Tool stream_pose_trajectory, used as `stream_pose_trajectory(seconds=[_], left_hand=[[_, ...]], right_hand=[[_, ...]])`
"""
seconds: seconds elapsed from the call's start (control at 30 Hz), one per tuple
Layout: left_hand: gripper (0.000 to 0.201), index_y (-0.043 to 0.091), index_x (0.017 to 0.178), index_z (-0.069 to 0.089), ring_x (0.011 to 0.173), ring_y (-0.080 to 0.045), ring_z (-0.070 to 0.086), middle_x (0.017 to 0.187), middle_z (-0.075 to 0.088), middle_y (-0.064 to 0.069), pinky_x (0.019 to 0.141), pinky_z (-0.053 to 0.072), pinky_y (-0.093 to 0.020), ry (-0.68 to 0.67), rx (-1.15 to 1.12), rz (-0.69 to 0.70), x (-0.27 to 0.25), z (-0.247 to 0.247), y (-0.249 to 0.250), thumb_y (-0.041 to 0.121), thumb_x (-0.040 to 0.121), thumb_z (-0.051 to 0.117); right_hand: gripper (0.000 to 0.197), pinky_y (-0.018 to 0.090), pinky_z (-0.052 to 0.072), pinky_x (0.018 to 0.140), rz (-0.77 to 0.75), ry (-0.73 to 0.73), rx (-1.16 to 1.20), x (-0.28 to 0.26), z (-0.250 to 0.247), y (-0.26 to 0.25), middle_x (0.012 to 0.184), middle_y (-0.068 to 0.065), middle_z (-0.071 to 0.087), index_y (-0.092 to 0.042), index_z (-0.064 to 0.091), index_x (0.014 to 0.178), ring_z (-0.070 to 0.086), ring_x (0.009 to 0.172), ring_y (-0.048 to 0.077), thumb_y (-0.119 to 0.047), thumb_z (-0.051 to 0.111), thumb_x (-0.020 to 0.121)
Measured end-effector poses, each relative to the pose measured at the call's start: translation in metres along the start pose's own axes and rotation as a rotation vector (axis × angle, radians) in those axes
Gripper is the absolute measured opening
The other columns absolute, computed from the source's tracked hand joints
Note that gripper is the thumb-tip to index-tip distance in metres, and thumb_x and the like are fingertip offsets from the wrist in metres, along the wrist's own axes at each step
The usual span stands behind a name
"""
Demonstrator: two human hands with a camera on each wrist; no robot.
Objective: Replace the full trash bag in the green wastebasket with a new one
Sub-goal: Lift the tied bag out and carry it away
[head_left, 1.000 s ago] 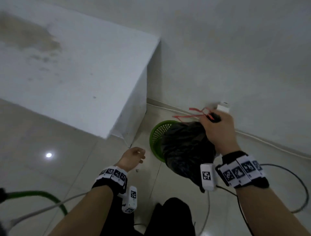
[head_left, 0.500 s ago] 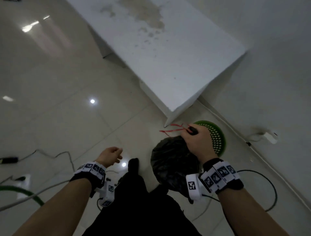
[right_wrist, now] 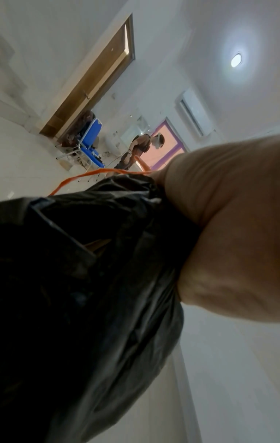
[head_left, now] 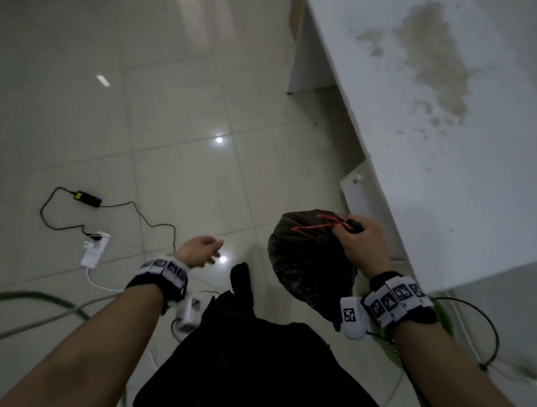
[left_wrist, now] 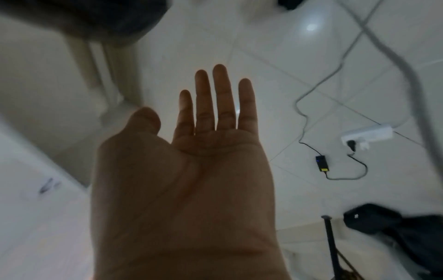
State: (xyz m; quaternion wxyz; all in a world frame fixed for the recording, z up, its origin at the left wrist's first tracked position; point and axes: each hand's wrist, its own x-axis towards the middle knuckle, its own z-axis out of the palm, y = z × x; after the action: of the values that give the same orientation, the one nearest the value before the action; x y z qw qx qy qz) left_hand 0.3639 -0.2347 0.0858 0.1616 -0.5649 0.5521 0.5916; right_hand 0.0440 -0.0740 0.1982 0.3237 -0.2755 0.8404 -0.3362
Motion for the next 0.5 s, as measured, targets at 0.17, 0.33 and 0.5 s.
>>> stream_pose_trajectory(seconds=[0.17,0.33,0.5], left_hand=[[0.035,0.005,0.12,0.06,0.086,-0.023,0.066,0.109,0.069,-0.012,0.075,0.05,-0.032,0.137,-0.164,0.275,0.038,-0.109,0.135,0.032,0.101,0.046],[0.034,0.009,0.121,0.061,0.093,-0.025,0.068,0.107,0.07,-0.009,0.086,0.053,-0.04,0.212,-0.312,0.259,0.083,-0.188,0.189,0.033,0.1,0.048],[0.033,0.005,0.116,0.06,0.086,-0.027,0.065,0.11,0.07,-0.018,0.075,0.049,-0.035,0.235,-0.232,0.017,0.144,-0.249,0.171,0.032,0.101,0.048]], right_hand=[[0.017,0.027,0.046,0.065,-0.037,-0.029,-0.007,0.083,0.025,-0.073,0.075,0.013,0.071,-0.005,0.07,0.079,0.061,0.069,0.018,-0.02,0.067,0.086],[0.024,0.029,0.037,0.059,-0.122,-0.056,0.005,0.191,0.061,-0.132,0.054,-0.004,0.047,-0.011,0.053,0.059,0.043,0.056,0.012,-0.022,0.065,0.077],[0.03,0.027,0.032,0.057,-0.142,-0.124,0.074,0.312,0.093,-0.202,0.049,-0.012,0.041,-0.018,0.047,0.053,0.039,0.053,0.008,-0.019,0.065,0.077]])
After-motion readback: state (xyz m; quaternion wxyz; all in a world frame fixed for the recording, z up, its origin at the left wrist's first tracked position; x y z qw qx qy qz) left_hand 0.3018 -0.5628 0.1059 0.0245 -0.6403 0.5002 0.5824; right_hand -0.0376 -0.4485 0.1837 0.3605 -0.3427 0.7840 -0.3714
